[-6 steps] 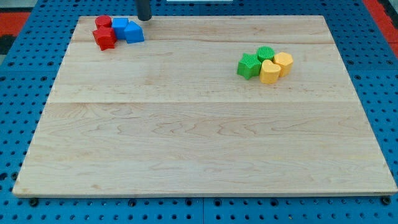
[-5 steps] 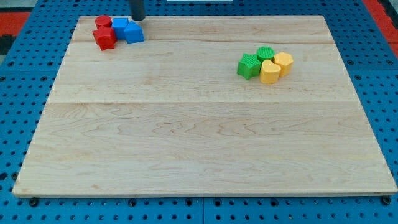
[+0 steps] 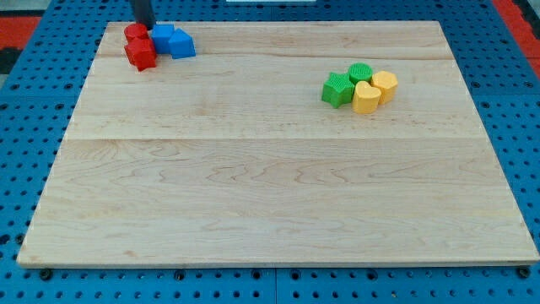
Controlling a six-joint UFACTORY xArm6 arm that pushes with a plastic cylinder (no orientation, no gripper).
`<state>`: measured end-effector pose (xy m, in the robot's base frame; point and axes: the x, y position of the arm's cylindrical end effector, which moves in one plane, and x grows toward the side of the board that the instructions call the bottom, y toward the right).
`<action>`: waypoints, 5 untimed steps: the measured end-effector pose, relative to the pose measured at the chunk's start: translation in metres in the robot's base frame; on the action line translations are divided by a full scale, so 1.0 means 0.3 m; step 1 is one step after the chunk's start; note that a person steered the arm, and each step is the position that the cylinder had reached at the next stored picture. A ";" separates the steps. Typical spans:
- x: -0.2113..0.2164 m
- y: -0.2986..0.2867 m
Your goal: Move the red circle along with red star towards down
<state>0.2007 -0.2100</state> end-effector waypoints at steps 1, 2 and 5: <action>0.028 0.000; 0.044 0.000; 0.108 0.008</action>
